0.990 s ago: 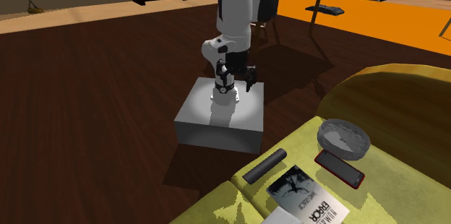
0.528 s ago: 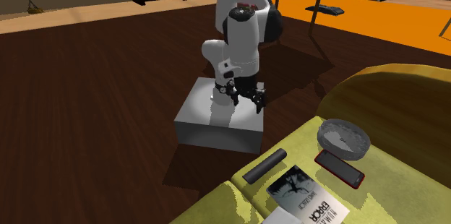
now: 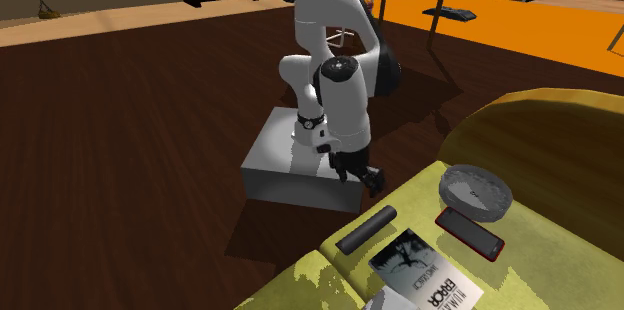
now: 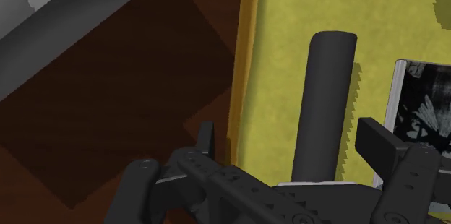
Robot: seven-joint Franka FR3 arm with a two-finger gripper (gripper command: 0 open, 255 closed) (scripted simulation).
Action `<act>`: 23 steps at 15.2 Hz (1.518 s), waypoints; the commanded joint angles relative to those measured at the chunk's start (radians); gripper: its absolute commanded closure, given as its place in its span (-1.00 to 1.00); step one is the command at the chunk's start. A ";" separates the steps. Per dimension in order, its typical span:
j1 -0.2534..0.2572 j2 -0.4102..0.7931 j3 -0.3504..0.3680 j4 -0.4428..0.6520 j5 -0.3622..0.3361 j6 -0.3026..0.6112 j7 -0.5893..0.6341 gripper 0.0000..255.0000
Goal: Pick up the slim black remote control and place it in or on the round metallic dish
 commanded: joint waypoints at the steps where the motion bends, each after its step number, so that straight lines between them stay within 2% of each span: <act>1: 0.006 0.078 0.003 0.053 0.002 0.033 0.051 -1.00; 5: 0.021 0.208 -0.001 0.144 0.004 0.086 0.124 -1.00; 12: 0.041 0.270 0.001 0.119 -0.005 0.176 0.131 -1.00; 20: 0.041 0.270 0.001 0.119 -0.005 0.176 0.131 -1.00; 21: 0.041 0.270 0.001 0.119 -0.005 0.176 0.131 1.00; 23: 0.041 0.269 0.001 0.119 -0.005 0.175 0.130 1.00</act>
